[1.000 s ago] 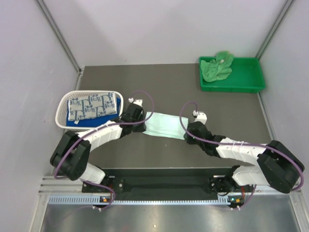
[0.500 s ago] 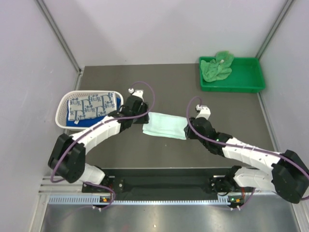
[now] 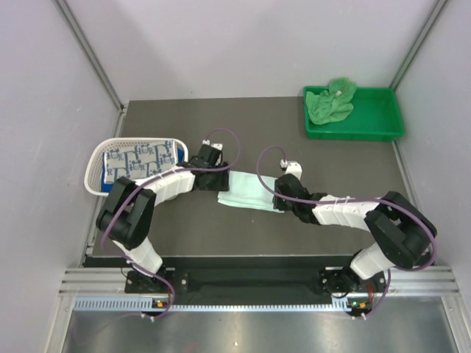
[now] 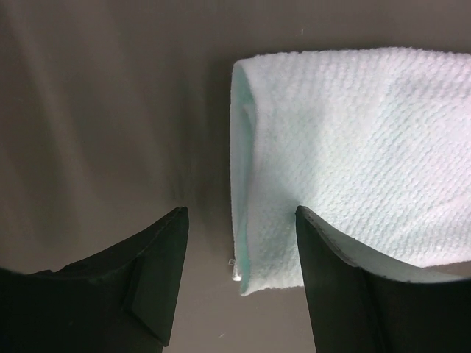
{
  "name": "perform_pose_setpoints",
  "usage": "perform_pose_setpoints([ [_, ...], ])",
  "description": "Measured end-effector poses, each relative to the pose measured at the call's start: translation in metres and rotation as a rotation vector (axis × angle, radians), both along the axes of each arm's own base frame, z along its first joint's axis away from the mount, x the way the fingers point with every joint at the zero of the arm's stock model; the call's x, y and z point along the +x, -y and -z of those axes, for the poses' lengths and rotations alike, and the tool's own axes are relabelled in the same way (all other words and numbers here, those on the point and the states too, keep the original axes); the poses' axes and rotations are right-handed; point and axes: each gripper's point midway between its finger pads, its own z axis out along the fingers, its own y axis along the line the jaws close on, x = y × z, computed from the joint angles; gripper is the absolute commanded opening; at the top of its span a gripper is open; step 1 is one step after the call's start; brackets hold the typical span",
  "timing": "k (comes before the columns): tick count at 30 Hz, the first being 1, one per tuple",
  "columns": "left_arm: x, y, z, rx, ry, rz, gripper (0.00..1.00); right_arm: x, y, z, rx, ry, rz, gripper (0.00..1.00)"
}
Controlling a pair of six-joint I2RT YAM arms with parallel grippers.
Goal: Fold and stack the towels
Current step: Fold the towel
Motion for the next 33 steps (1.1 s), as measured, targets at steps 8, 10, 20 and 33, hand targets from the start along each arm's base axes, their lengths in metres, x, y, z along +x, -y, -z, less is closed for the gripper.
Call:
perform_pose_setpoints([
  [8, -0.005, -0.001, 0.007, -0.151, -0.045, -0.001, 0.66, 0.006, 0.013, 0.01, 0.052, -0.005, 0.024, 0.26],
  [10, -0.005, 0.002, 0.005, -0.188, -0.048, 0.005, 0.66, 0.007, 0.013, 0.01, 0.064, -0.007, 0.022, 0.26],
  [20, 0.0, 0.022, 0.005, -0.288, -0.057, 0.035, 0.61, 0.008, 0.014, 0.01, 0.075, -0.016, 0.016, 0.24],
  [33, 0.011, 0.033, 0.015, -0.324, -0.058, 0.013, 0.0, 0.005, 0.014, 0.007, 0.08, -0.025, -0.001, 0.32],
])
